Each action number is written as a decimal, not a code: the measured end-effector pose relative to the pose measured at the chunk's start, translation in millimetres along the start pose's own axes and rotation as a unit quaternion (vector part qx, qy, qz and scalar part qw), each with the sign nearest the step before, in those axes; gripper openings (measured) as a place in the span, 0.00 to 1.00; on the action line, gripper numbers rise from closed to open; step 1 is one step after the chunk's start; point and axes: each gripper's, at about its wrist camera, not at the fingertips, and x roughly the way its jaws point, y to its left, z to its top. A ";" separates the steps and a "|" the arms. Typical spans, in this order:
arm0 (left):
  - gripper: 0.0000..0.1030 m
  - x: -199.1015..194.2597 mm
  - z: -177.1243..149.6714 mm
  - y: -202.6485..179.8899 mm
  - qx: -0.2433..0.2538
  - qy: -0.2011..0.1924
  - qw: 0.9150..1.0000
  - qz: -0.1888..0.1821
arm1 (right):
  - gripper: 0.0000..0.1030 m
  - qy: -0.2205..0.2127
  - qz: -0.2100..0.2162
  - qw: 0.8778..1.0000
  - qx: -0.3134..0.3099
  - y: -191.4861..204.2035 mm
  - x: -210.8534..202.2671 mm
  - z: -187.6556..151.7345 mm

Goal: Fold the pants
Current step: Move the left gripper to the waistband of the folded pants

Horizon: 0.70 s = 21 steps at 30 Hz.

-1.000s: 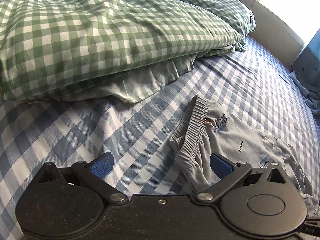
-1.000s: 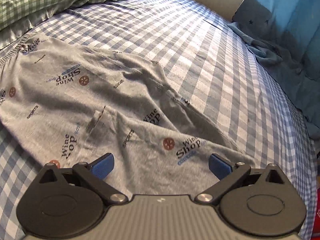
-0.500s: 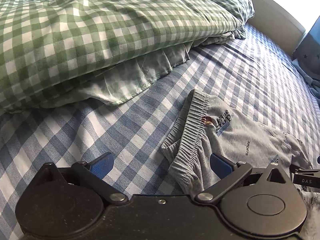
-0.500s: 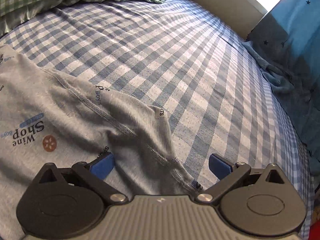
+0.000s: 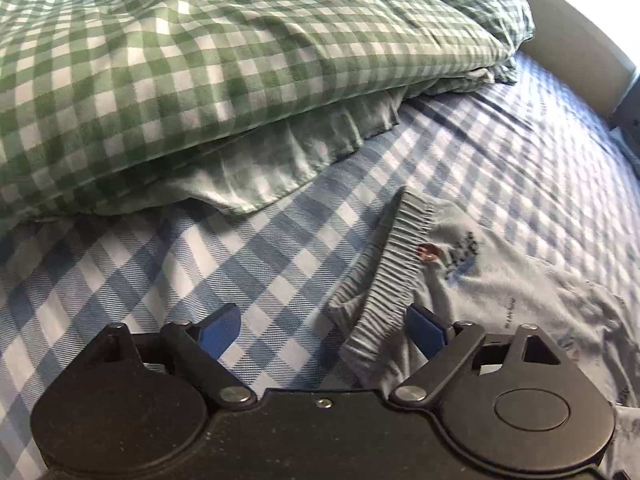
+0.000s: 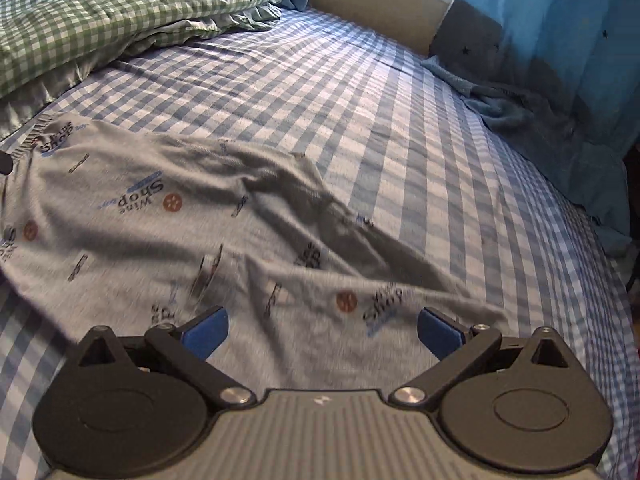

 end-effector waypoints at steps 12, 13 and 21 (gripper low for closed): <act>0.90 21.6 7.5 -0.6 -0.014 0.066 0.994 -0.082 | 1.00 0.128 0.101 0.979 0.119 -22.0 -6.6 9.8; 0.90 22.0 7.9 -1.2 -0.015 0.067 0.994 -0.080 | 1.00 0.131 0.100 0.979 0.116 -22.0 -7.5 10.0; 0.73 16.5 6.1 0.6 -0.059 0.070 0.995 -0.049 | 1.00 0.131 0.102 0.977 0.131 -32.6 -18.1 -0.4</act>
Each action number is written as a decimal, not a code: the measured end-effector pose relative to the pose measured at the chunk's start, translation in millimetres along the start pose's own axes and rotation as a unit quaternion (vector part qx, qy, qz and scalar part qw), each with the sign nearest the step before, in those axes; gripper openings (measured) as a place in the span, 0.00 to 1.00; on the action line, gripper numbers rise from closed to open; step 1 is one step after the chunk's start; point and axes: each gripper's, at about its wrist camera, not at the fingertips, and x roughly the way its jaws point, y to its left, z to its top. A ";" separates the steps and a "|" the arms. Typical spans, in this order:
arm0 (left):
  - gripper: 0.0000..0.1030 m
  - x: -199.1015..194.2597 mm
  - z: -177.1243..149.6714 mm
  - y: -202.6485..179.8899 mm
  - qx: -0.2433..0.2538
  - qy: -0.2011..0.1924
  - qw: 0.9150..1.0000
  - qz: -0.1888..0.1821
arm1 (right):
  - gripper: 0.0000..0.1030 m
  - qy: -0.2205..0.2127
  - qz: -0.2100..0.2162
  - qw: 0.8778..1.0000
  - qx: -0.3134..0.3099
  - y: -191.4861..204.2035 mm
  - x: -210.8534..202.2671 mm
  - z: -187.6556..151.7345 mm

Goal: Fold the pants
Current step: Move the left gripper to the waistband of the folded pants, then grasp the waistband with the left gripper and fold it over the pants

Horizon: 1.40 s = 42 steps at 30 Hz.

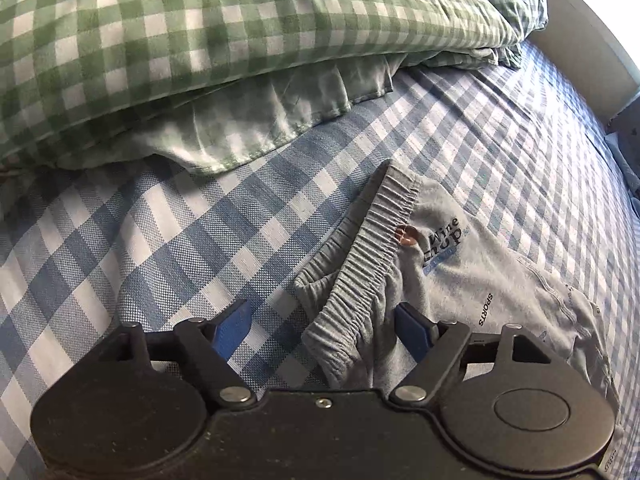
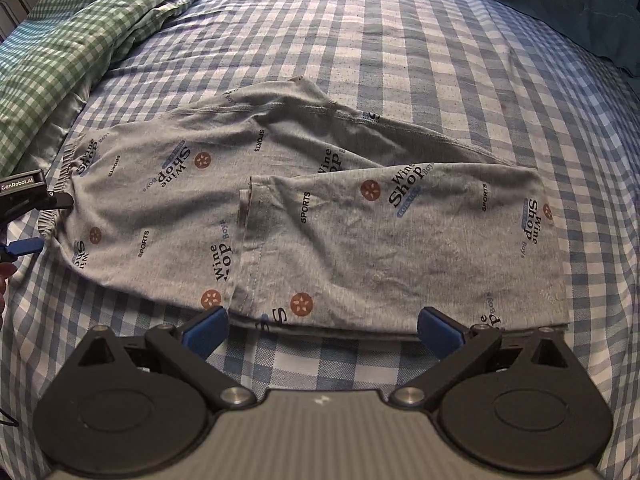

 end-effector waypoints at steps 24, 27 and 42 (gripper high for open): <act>0.13 -114.1 -43.0 -137.5 0.176 -0.147 0.970 -0.077 | 1.00 -0.049 0.005 0.998 0.027 -80.1 -25.3 -26.9; 0.12 -138.0 -65.3 -178.6 0.237 -0.159 0.952 -0.111 | 1.00 -0.060 0.002 0.998 0.028 -100.9 -26.9 -25.8; 0.12 -139.0 -225.7 -342.4 0.452 -0.083 0.864 -0.206 | 1.00 -0.074 -0.078 0.988 0.115 -265.6 -18.0 -57.8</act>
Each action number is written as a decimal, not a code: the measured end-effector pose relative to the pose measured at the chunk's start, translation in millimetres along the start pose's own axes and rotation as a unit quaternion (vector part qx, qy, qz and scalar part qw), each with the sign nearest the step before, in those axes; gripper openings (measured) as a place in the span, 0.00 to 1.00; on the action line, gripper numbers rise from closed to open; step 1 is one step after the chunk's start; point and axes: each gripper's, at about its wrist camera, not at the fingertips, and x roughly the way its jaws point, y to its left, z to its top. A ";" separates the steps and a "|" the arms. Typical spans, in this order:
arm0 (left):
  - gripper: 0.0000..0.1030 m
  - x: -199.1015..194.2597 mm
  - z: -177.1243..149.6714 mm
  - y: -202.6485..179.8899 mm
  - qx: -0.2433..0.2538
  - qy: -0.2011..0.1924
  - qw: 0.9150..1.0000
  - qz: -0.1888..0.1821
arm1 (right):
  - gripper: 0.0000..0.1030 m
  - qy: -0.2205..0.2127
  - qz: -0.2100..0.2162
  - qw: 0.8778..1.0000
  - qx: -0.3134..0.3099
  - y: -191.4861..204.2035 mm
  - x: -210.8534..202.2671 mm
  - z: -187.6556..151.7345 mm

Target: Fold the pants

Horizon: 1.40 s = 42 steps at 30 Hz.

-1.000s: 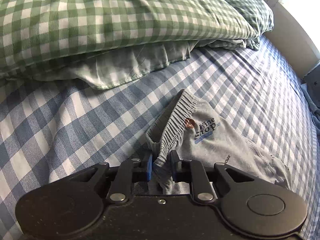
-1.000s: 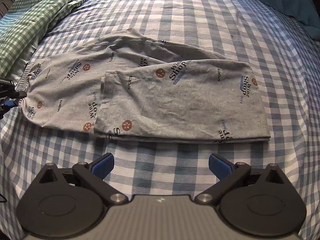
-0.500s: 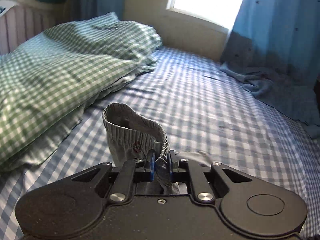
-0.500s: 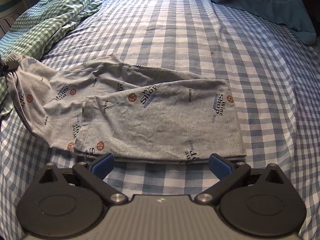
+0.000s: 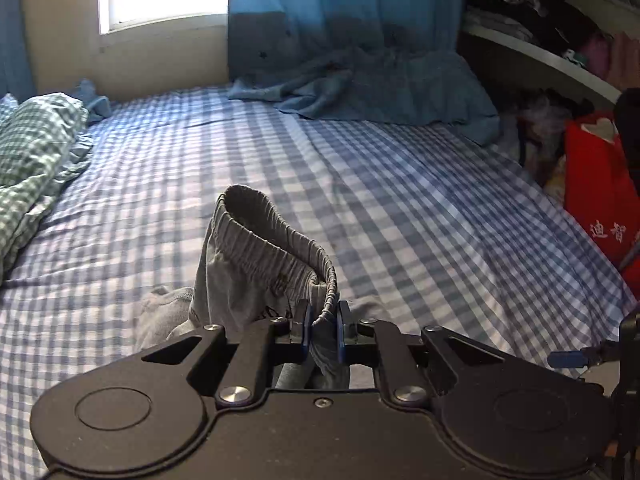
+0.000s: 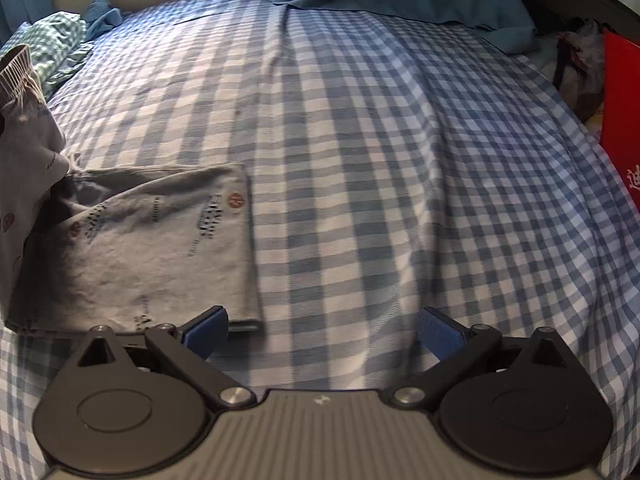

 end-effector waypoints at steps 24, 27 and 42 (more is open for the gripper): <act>0.91 37.7 -100.2 99.9 -0.233 0.131 0.950 0.162 | 1.00 0.025 0.099 0.994 -0.027 58.2 49.7 56.8; 0.91 47.2 -114.9 121.5 -0.237 0.172 0.937 0.189 | 1.00 0.068 0.054 0.995 -0.050 85.0 68.1 60.3; 0.97 32.2 -91.1 139.6 -0.170 0.128 0.962 0.171 | 1.00 -0.017 0.053 0.998 -0.030 46.9 34.7 39.1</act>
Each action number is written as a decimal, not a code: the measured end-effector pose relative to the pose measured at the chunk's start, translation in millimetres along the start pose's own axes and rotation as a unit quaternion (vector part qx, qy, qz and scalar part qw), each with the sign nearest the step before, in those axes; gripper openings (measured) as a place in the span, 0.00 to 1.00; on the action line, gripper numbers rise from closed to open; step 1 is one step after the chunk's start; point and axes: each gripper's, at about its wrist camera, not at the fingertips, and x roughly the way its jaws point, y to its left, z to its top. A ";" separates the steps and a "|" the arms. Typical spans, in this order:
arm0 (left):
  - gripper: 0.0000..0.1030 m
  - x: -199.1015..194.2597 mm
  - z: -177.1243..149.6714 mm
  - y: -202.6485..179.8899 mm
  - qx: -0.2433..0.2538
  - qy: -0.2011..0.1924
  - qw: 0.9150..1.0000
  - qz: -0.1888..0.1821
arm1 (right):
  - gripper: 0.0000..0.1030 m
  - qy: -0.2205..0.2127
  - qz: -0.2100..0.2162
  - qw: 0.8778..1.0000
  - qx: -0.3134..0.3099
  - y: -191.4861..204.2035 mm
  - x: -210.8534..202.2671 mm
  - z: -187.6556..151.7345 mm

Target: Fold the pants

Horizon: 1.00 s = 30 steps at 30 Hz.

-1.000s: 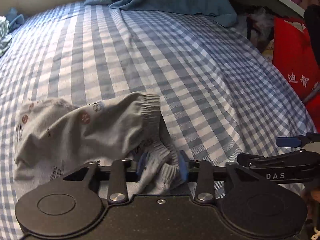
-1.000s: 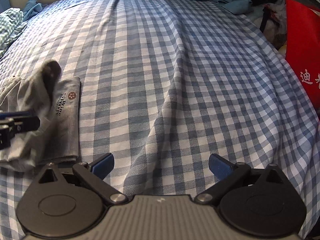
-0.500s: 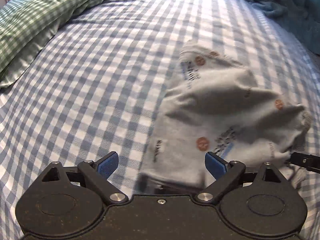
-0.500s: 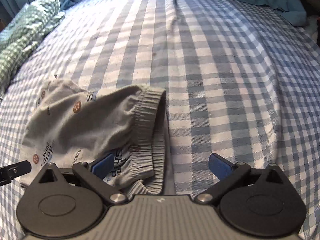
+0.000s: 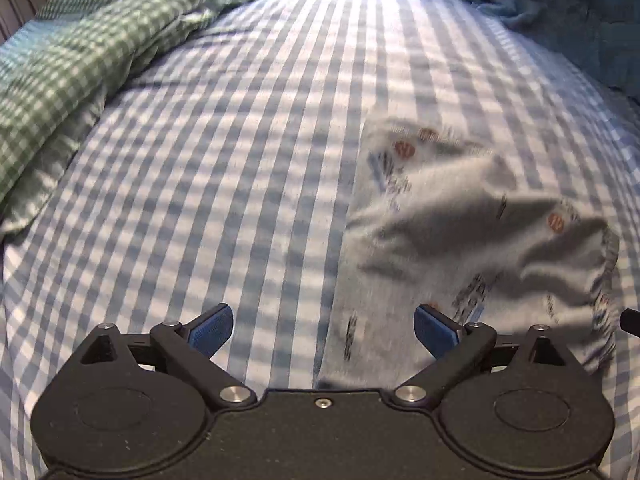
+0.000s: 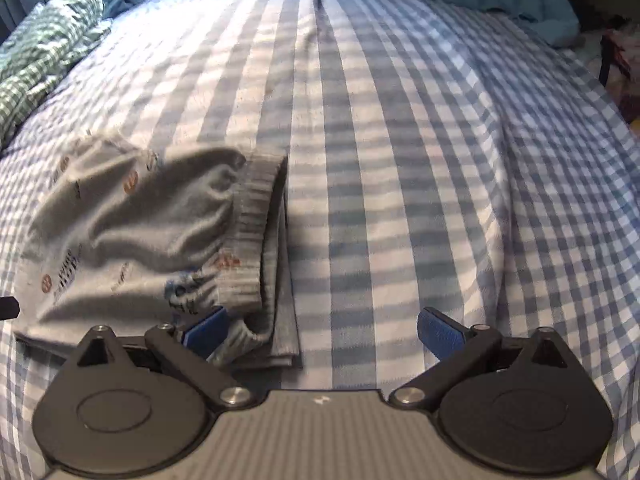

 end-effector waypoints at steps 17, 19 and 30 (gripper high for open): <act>0.99 106.0 98.4 -46.3 0.060 -0.042 0.996 0.045 | 1.00 0.012 -0.029 0.999 -0.028 -8.0 77.7 51.7; 1.00 109.8 101.3 -41.8 0.044 -0.033 0.998 0.038 | 1.00 0.015 -0.025 0.999 -0.022 -10.0 79.8 50.7; 0.99 39.8 43.2 -42.4 0.031 -0.043 0.998 0.024 | 1.00 0.004 0.006 0.996 -0.091 22.8 37.7 34.2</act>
